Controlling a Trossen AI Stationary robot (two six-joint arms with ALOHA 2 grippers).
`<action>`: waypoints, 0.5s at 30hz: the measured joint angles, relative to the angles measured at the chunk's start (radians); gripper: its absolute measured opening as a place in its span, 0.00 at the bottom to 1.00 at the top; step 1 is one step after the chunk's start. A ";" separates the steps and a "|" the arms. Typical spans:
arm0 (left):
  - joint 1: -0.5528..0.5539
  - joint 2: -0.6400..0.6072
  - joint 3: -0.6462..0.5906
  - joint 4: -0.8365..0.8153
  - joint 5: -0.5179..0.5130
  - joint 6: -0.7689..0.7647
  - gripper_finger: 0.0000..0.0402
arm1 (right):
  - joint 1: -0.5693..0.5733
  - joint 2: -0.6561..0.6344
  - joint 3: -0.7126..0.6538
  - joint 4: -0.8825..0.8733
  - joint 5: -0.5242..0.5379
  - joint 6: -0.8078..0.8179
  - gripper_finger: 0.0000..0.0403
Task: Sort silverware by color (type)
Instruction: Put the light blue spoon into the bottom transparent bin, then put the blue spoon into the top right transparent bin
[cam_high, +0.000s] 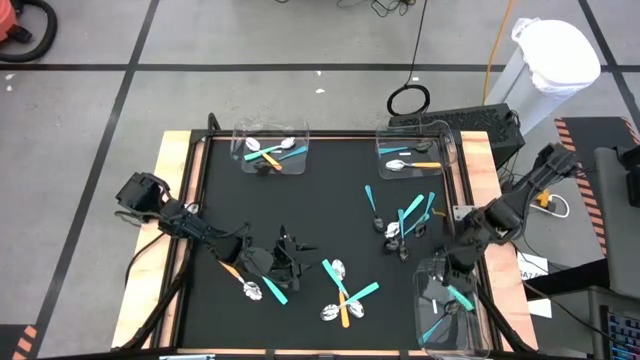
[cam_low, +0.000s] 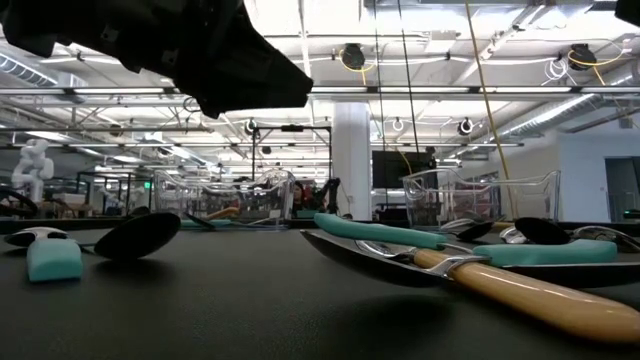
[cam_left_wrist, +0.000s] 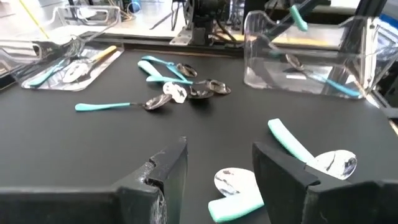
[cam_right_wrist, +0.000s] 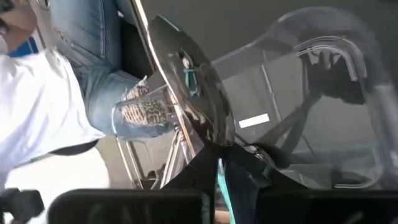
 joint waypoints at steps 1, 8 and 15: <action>0.000 0.000 0.000 -0.002 0.000 -0.006 0.45 | 0.012 0.009 0.000 0.012 0.007 -0.001 0.08; 0.000 0.000 0.000 -0.006 0.001 -0.068 0.45 | 0.046 0.035 0.000 0.120 0.018 0.000 0.25; -0.033 -0.069 0.000 -0.199 0.050 -0.075 0.45 | 0.046 0.033 0.000 0.228 0.167 -0.086 0.36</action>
